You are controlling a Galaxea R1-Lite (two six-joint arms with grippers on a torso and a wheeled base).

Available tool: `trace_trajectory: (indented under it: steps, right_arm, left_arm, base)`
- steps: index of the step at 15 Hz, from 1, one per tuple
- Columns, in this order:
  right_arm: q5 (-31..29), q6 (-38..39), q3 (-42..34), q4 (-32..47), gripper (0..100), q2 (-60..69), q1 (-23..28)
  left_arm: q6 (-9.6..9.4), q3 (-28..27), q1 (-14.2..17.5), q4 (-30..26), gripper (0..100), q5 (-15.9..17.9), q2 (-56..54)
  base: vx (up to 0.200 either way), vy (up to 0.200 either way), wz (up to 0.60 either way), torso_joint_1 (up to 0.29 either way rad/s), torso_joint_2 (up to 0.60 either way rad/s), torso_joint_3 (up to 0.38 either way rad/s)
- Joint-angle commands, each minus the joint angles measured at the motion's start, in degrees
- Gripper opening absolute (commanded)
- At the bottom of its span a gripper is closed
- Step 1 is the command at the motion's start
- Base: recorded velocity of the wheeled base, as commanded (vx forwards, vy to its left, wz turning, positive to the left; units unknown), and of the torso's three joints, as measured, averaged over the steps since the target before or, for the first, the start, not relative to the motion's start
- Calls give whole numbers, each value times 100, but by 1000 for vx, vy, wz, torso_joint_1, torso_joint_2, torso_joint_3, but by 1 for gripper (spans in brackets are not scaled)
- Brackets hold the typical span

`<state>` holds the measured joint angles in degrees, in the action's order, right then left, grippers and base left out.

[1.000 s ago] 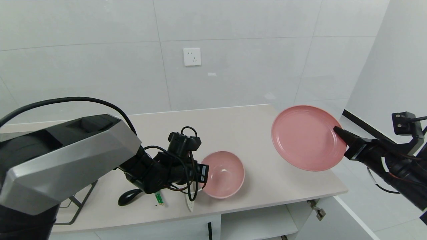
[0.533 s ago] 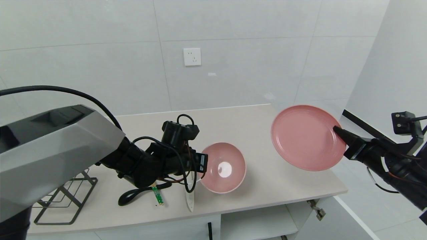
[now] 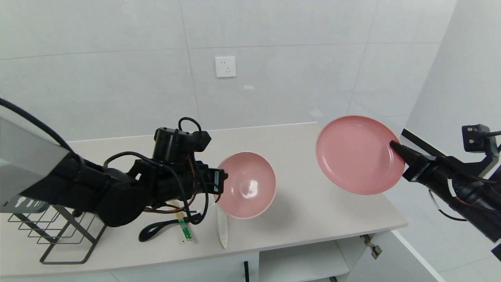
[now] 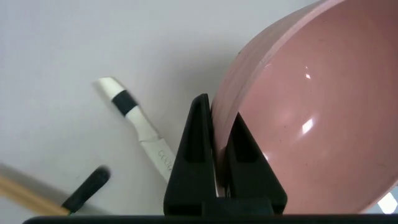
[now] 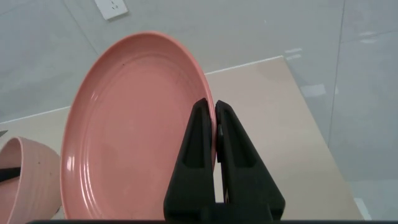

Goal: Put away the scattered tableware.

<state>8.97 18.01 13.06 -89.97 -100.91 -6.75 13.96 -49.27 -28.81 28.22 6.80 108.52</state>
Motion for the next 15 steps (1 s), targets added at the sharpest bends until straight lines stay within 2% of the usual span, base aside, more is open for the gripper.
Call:
trace_trajectory:
  steps: [1,8,10,12,13,15]
  right_arm:
    - [8,-8,48,-3,0,116,-54]
    - [26,-148,-14,-3,0,555,-406]
    - [-10,-122,-93,-3,0,634,-696]
    - [-27,-131,-339,-3,0,634,-863]
    - [-27,-148,-453,-3,0,634,-872]
    - [-27,-122,-532,-3,0,643,-880]
  left_arm:
    - [-7,436,42,-1,0,5,-815]
    - [28,1588,86,-10,0,58,-2590]
    - [46,1895,182,52,0,67,-2898]
    - [63,2009,437,105,0,84,-2968]
    - [98,2018,464,201,0,190,-2968]
    - [274,2176,464,702,0,647,-3056]
  base:
    - [0,0,0,0,0,0]
    - [0,0,0,0,0,0]
    - [0,0,0,0,0,0]
    - [0,0,0,0,0,0]
    - [0,0,0,0,0,0]
    - [0,0,0,0,0,0]
